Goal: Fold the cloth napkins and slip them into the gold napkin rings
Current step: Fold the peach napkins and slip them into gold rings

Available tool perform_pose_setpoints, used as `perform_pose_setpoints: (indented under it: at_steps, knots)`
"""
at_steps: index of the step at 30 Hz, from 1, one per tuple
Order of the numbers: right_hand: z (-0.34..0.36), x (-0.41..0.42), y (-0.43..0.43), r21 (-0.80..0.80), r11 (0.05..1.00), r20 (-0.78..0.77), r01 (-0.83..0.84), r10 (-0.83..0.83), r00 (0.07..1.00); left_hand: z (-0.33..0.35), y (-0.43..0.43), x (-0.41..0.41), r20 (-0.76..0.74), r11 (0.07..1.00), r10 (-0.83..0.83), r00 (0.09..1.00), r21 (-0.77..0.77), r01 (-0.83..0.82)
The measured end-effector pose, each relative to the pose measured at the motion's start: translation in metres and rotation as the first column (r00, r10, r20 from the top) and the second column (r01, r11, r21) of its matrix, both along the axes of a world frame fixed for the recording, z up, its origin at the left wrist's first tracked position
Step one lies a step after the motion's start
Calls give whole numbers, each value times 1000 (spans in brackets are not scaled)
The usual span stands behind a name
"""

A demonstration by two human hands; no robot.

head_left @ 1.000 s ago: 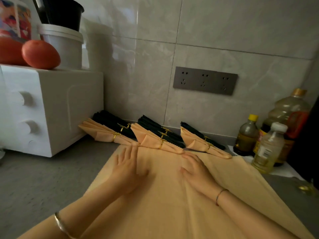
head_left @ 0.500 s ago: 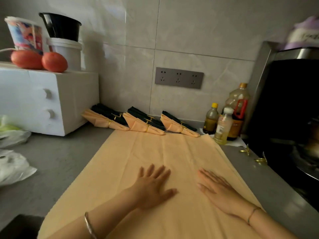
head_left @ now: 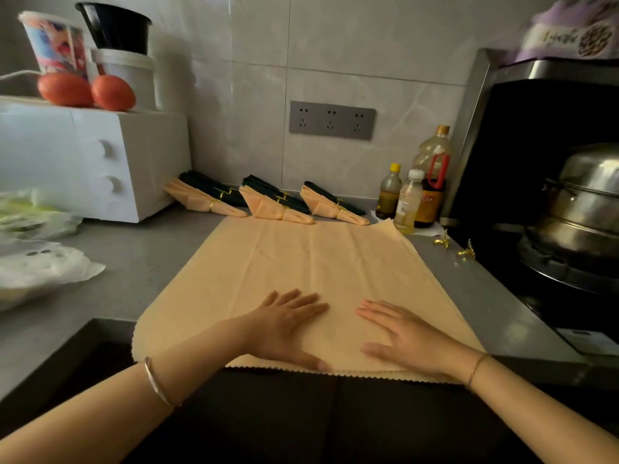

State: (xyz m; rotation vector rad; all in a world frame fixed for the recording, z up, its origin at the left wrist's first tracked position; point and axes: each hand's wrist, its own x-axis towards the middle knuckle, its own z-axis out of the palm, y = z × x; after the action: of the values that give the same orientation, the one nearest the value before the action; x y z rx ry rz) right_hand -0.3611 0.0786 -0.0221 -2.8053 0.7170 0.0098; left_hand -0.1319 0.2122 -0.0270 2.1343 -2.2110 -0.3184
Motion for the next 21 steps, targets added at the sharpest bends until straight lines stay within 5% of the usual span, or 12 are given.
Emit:
perform_pose_setpoints:
  at_steps: [10, 15, 21]
  knots:
    - [-7, -32, 29, -251, 958, 123, -137, 172, 977, -4, 25, -20, -19, 989, -45, 999, -140, 42]
    - [5, -33, 27, -315, 947, 88, -63, 95, 992, 12, 36, -20, -33, 991, -25, 999, -132, 20]
    - [33, -33, -2, 49, 994, 21, 102, -103, 994, 49, 42, 18, 14, 974, 227, 974, 9, -228]
